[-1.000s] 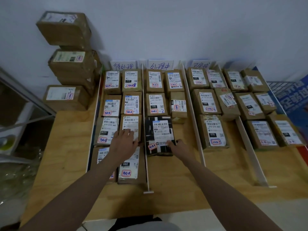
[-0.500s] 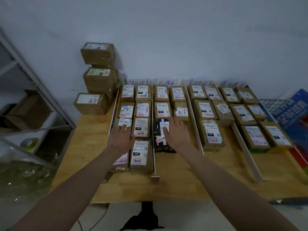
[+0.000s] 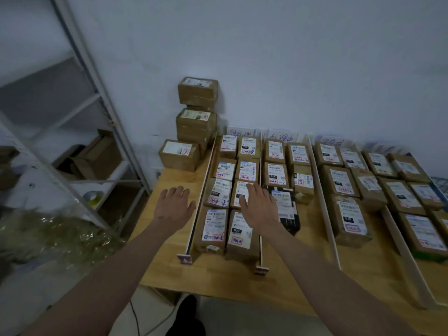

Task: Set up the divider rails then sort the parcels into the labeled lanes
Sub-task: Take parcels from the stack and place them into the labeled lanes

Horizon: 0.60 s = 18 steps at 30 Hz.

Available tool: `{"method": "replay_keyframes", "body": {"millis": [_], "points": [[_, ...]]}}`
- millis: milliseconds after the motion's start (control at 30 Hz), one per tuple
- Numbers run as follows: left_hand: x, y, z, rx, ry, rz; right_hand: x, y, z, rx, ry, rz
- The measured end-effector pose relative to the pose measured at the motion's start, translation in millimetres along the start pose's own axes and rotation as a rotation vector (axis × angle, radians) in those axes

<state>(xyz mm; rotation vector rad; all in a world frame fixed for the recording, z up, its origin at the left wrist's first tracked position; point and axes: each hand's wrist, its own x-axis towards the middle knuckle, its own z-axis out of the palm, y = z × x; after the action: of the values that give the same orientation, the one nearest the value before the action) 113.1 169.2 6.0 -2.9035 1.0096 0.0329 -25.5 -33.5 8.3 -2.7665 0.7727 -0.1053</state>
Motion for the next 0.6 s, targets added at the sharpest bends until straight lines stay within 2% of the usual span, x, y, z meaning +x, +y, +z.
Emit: {"method": "replay_keyframes", "body": {"millis": [233, 600], "points": [[42.8, -56.3, 24.6, -0.026, -0.060, -0.013, 56.3, -48.7, 37.5, 0.010, -0.071, 0.013], [162.9, -164.8, 47.3, -0.038, -0.125, 0.033, 165.7, -129.0, 87.7, 0.068, -0.126, 0.144]]}}
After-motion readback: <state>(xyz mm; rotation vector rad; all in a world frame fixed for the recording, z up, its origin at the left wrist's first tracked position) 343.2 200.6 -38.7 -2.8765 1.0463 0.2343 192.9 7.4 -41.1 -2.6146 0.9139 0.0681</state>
